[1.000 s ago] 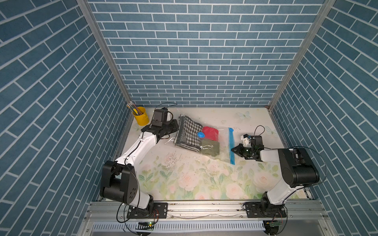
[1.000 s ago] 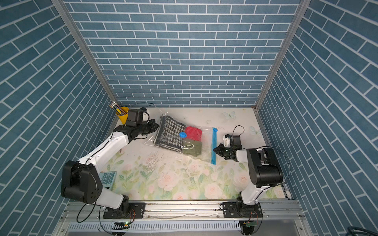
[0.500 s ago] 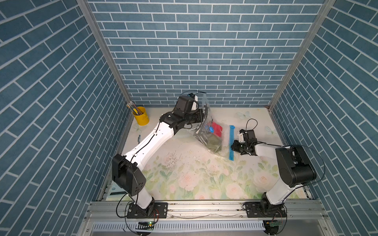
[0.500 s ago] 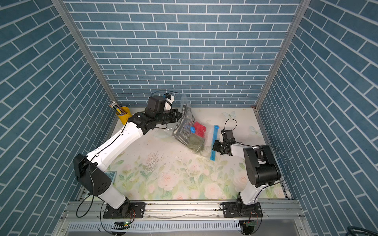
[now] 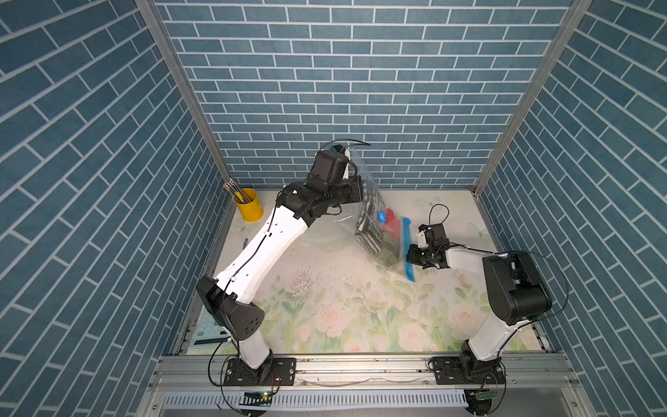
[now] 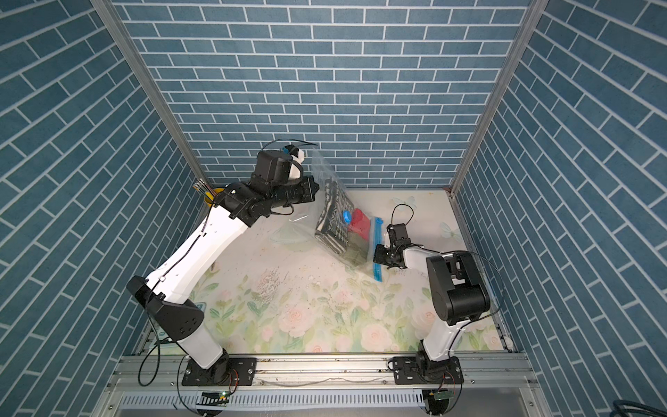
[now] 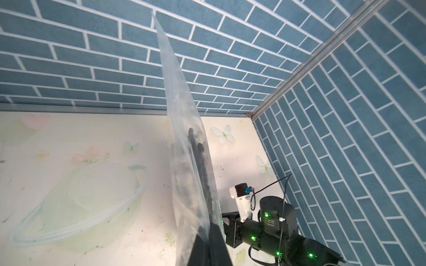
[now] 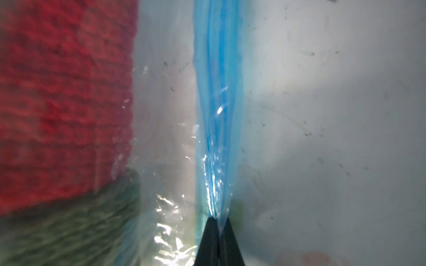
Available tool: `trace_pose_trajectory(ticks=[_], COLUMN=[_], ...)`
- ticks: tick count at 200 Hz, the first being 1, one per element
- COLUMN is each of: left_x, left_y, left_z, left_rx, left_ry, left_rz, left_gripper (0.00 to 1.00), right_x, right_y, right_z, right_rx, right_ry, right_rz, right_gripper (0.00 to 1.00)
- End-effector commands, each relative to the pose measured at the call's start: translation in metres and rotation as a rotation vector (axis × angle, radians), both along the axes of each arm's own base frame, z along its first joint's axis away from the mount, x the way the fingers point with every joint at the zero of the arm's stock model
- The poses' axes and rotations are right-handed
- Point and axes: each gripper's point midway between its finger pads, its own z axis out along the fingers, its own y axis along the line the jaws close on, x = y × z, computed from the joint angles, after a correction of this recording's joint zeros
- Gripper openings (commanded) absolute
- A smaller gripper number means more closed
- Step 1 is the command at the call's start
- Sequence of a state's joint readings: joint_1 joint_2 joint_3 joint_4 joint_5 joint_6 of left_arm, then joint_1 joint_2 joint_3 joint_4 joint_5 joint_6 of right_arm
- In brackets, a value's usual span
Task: Take the scarf out of the vacuum bag
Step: Adjust the vacuum bag at the center of the board.
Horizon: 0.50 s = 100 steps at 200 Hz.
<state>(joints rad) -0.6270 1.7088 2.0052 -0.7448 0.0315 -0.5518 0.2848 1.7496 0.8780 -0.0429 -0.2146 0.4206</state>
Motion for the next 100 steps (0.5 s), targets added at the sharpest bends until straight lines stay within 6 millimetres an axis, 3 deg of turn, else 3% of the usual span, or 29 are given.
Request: trace_pose_trajectory(ticks=[1, 55, 100], left_x=[0.005, 0.011, 0.019], left_y=[0.024, 0.048, 0.048], left_z=[0.016, 0.031, 0.061], left_rx=[0.056, 0.074, 0.014], left_ry=[-0.046, -0.047, -0.096], left_rz=[0.097, 0.175, 0.175], left_gripper=[0.00, 0.00, 0.00], right_x=[-0.053, -0.058, -0.063], right_y=[-0.024, -0.025, -0.024], right_z=[-0.051, -0.053, -0.059], right_rx=[-0.168, -0.250, -0.301], right_ry=[0.236, 0.256, 0.269], right_rz=[0.034, 0.084, 0.113], right_gripper=[0.00, 0.00, 0.00])
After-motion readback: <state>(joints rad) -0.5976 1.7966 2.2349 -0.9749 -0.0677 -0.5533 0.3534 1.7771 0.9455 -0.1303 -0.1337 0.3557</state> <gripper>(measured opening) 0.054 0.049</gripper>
